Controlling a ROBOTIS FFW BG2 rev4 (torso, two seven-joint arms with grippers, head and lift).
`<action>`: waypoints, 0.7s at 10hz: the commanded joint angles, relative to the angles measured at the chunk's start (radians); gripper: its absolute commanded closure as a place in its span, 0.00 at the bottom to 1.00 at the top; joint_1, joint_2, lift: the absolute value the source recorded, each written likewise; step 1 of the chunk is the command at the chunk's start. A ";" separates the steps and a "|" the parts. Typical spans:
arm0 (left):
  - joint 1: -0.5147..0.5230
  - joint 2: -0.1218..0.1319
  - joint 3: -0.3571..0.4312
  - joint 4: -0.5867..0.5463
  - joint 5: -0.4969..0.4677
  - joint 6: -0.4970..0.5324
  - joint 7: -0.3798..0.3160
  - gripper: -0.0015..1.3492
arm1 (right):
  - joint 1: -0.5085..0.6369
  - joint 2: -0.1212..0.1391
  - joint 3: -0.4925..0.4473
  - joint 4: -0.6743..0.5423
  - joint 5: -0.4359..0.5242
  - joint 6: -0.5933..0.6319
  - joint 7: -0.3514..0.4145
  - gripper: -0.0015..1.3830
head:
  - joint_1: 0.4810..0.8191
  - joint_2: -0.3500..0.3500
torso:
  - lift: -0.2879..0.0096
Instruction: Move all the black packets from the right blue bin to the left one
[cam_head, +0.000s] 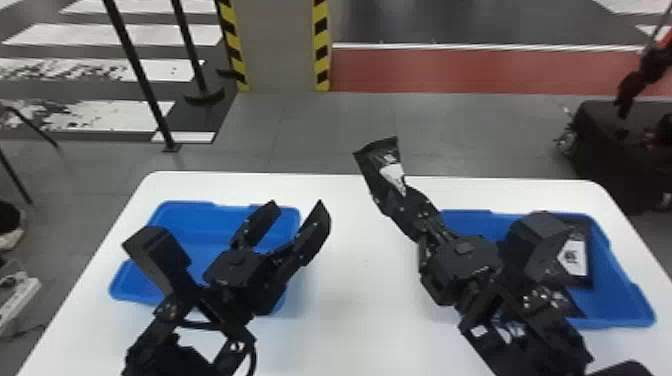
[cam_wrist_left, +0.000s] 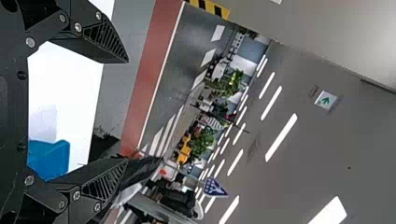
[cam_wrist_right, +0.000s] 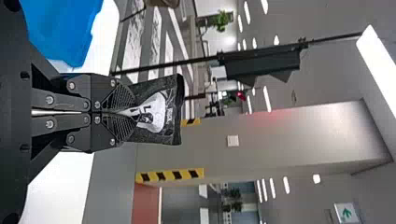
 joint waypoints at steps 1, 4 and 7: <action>-0.025 0.000 0.003 0.000 0.030 0.036 -0.001 0.22 | -0.020 -0.022 0.061 0.001 -0.028 -0.004 0.004 0.82 | 0.63 0.61 | 0.60; -0.023 -0.004 0.015 0.000 0.157 0.056 -0.002 0.22 | -0.045 -0.043 0.143 0.028 -0.068 -0.004 0.012 0.82 | 0.63 0.68 | 0.60; -0.033 -0.009 0.009 0.000 0.189 0.031 -0.005 0.22 | -0.094 -0.058 0.219 0.068 -0.108 -0.004 0.018 0.82 | 0.63 0.74 | 0.60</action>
